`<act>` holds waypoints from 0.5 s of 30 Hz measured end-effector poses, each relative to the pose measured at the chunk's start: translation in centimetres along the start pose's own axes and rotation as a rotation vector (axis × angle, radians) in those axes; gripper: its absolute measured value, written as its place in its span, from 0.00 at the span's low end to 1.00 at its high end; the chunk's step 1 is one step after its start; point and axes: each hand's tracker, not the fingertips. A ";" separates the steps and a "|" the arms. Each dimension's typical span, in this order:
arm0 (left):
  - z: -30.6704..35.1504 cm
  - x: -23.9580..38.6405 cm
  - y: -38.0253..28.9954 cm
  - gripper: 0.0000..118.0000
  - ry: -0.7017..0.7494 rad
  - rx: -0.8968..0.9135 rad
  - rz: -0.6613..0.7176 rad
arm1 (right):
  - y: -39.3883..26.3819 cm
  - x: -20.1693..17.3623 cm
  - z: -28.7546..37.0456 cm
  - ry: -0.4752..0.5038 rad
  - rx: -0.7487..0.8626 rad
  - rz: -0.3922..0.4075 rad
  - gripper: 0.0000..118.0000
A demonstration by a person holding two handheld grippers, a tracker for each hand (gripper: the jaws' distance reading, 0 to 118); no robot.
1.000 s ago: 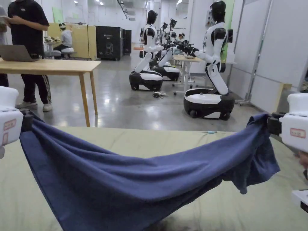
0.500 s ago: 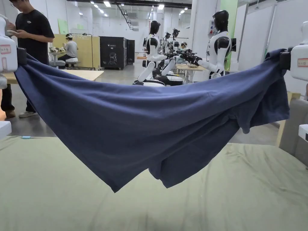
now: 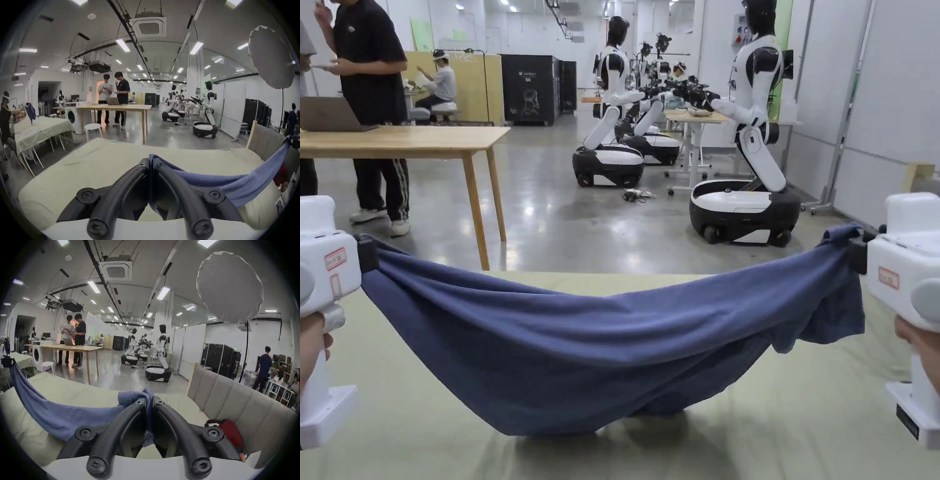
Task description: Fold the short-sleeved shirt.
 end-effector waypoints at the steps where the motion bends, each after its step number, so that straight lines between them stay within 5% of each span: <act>1: 1.8 -0.2 -0.5 0.01 -0.019 -0.005 0.016 | -1.0 0.4 1.4 0.003 -0.005 0.019 0.06; 7: 10.3 -4.3 -7.9 0.01 -0.124 -0.123 0.153 | -9.0 3.5 8.8 0.108 -0.117 0.048 0.06; 12: 16.1 -6.9 -18.6 0.01 -0.109 -0.349 0.063 | -20.0 4.1 16.8 0.247 -0.375 0.017 0.06; 15: 16.8 -7.4 -24.1 0.03 -0.057 -0.473 -0.023 | -26.0 3.3 18.1 0.215 -0.506 0.053 0.06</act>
